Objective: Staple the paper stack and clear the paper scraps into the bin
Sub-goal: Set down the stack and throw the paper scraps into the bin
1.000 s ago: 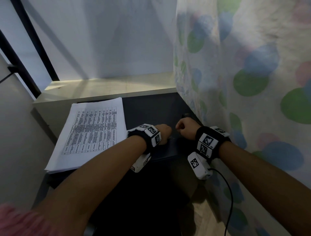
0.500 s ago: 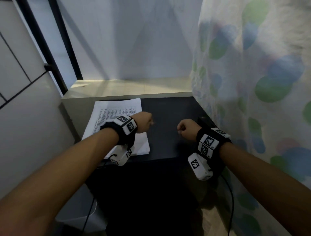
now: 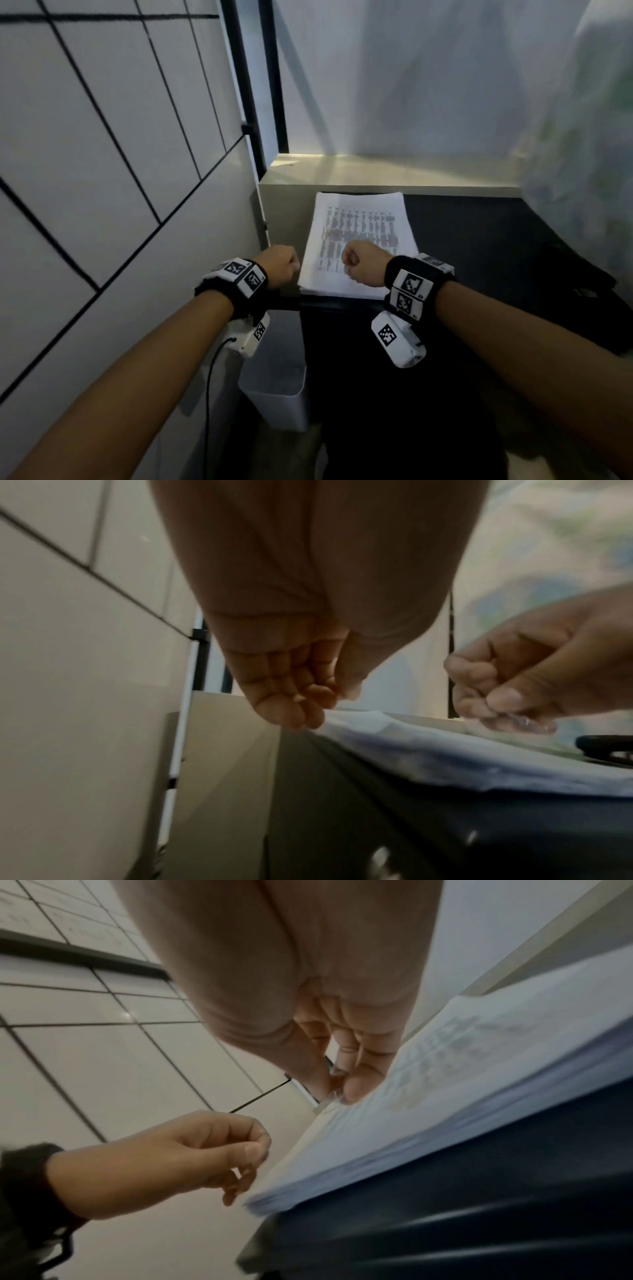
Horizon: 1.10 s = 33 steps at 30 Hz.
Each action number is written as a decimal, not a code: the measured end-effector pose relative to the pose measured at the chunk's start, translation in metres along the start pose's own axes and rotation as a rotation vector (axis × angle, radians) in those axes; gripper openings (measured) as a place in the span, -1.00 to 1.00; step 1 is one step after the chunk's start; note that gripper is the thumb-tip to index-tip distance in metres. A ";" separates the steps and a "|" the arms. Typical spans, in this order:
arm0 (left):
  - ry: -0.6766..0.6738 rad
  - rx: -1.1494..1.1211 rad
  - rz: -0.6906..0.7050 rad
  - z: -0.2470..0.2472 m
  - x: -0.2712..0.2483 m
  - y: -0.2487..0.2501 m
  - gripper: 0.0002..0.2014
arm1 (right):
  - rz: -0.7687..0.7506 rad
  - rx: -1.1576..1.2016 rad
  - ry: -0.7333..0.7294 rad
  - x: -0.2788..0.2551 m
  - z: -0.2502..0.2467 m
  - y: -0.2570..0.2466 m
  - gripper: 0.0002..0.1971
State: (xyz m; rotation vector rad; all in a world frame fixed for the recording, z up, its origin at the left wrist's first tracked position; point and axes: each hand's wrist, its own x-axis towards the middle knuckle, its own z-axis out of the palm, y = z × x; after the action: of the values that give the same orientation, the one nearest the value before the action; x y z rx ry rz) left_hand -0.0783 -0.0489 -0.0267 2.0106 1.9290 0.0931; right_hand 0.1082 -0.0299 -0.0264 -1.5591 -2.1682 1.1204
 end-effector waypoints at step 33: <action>-0.425 -0.038 -0.293 0.170 0.034 -0.164 -0.68 | 0.577 0.288 0.039 0.115 0.278 0.044 -0.74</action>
State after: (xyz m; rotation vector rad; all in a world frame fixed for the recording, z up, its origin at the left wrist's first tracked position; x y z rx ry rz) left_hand -0.1838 -0.0490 -0.2403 1.5451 1.8919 -0.3405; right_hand -0.0715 -0.0442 -0.2713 -2.0940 -1.4698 1.4627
